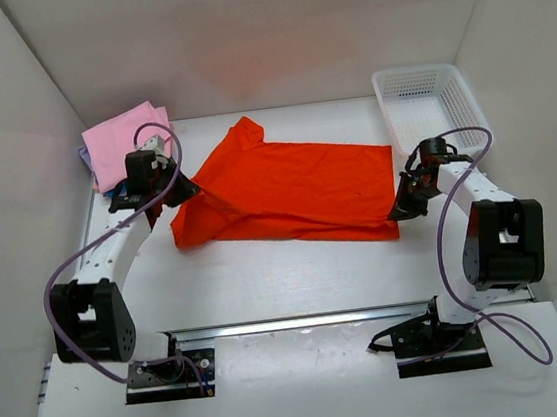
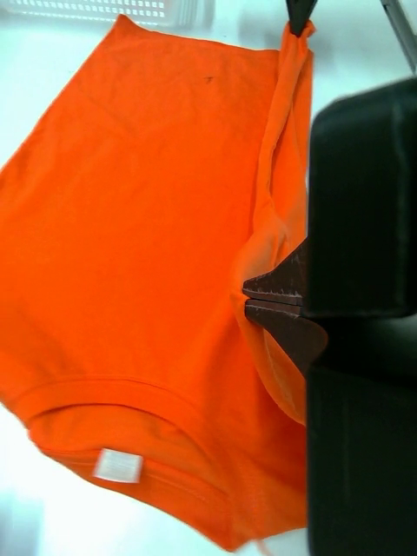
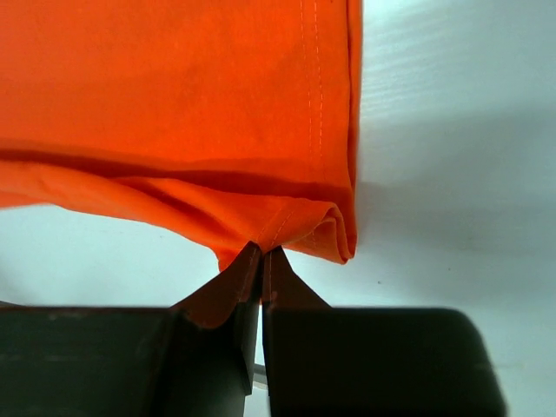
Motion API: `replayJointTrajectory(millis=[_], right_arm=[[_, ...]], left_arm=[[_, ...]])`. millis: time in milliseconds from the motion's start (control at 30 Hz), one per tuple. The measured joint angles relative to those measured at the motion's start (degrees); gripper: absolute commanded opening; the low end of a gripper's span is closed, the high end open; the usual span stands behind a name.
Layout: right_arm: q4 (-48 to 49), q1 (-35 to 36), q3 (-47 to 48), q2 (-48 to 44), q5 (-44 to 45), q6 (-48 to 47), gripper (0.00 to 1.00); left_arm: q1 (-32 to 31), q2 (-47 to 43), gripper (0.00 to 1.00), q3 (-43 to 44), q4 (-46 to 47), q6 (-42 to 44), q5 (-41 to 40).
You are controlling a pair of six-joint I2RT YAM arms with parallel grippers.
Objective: Fold and stack the t-shirts
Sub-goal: Fold the flattened tshirt in 1/3 of the way
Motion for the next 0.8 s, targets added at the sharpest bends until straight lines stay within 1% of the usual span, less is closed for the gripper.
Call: replayJointTrajectory(millis=[167, 300, 367, 400, 433, 467, 500, 533, 567, 667, 733, 800], right_arm=[[1.05, -0.11, 0.87, 0.87, 0.09, 0.66, 0.00], [2.67, -0.11, 1.14, 1.11, 0.68, 1.77, 0.03], [4.35, -0.09, 0.87, 0.74, 1.42, 3.10, 0.08], [5.33, 0.02, 0.48, 0.24, 1.99, 3.85, 0.12], [6.21, 0.09, -0.13, -0.52, 2.86, 4.66, 0.18], [6.95, 0.33, -0.83, -1.57, 3.78, 5.51, 0.19], [7.52, 0.79, -1.51, -2.64, 4.70, 6.08, 0.22], [8.15, 1.11, -2.34, -3.98, 6.08, 6.80, 0.25], [8.57, 1.55, -3.02, -5.27, 7.21, 7.48, 0.27], [10.47, 2.73, -5.64, -9.51, 9.97, 9.01, 0.27], [11.67, 3.34, -7.78, -12.26, 11.06, 9.81, 0.27], [12.31, 4.24, -9.49, -14.05, 11.54, 10.19, 0.26]], left_arm=[[0.31, 6.05, 0.00, 3.65, 2.78, 0.22, 0.00], [0.37, 10.95, 0.00, 6.21, 4.13, 0.46, 0.09], [0.48, 13.44, 0.10, 7.72, 5.16, 0.50, 0.20], [0.59, 14.58, 0.11, 8.52, 5.97, 0.59, 0.39], [0.66, 15.76, 0.16, 9.49, 6.75, 0.55, 0.57], [0.68, 16.76, 0.27, 10.64, 7.39, 0.57, 0.63], [0.68, 17.53, 0.35, 11.74, 8.04, 0.85, 0.74], [0.70, 18.29, 0.46, 13.09, 8.57, 0.92, 0.92], [0.81, 19.02, 0.48, 14.82, 8.76, 0.96, 1.27], [1.25, 20.09, 0.48, 19.08, 9.44, 1.36, 2.36], [1.42, 19.45, 0.47, 19.50, 9.40, 1.81, 2.71], [1.46, 17.79, 0.47, 17.44, 8.98, 2.49, 2.67]])
